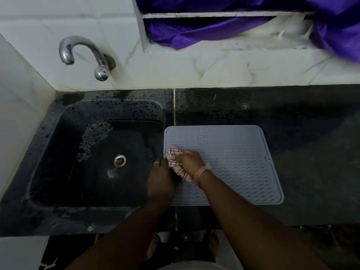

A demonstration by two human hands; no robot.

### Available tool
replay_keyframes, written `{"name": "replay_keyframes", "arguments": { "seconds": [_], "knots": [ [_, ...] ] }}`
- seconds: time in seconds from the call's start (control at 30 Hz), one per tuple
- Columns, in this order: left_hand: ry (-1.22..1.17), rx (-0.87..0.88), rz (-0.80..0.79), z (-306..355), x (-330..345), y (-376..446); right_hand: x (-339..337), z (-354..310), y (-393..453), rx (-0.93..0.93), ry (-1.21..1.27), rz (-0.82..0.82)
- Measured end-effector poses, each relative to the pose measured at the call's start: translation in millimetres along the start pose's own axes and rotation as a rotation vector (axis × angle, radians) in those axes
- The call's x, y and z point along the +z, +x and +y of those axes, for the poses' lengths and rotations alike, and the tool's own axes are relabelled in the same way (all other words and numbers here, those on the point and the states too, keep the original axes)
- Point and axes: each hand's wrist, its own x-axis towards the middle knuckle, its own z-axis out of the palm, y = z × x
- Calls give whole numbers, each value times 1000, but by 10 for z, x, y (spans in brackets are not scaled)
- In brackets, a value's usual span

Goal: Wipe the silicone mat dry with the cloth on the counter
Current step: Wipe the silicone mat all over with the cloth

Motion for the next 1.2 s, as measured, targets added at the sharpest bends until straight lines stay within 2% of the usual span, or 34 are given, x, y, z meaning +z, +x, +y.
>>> {"name": "replay_keyframes", "arguments": {
  "seconds": [0.1,0.2,0.3,0.37,0.5,0.57,0.63,0.77,0.9,1.03,1.2],
  "knots": [
    [39,-31,-74,12,10,6,-214,33,-10,67,320,-5],
    [110,-60,-130,79,31,24,-533,60,-85,28,430,66],
    [275,25,-86,179,69,37,-1050,73,-170,-33,498,235],
    [260,85,-110,247,105,55,-1415,98,-225,-73,428,386],
    [204,100,-178,307,132,78,-1962,276,-296,-113,158,715],
    [217,114,-176,292,130,92,-2141,348,-291,-138,-74,812],
    [231,123,-184,297,135,105,-2230,380,-274,-125,-354,823],
    [260,113,-186,320,138,119,-2094,337,-235,-157,-664,797],
    [287,121,-173,312,145,136,-1980,236,-207,-146,-734,806],
    [300,130,-161,296,147,147,-1836,241,-231,-185,-818,735],
    [295,129,-150,283,149,134,-1500,209,-219,-249,-788,609]
  ]
}}
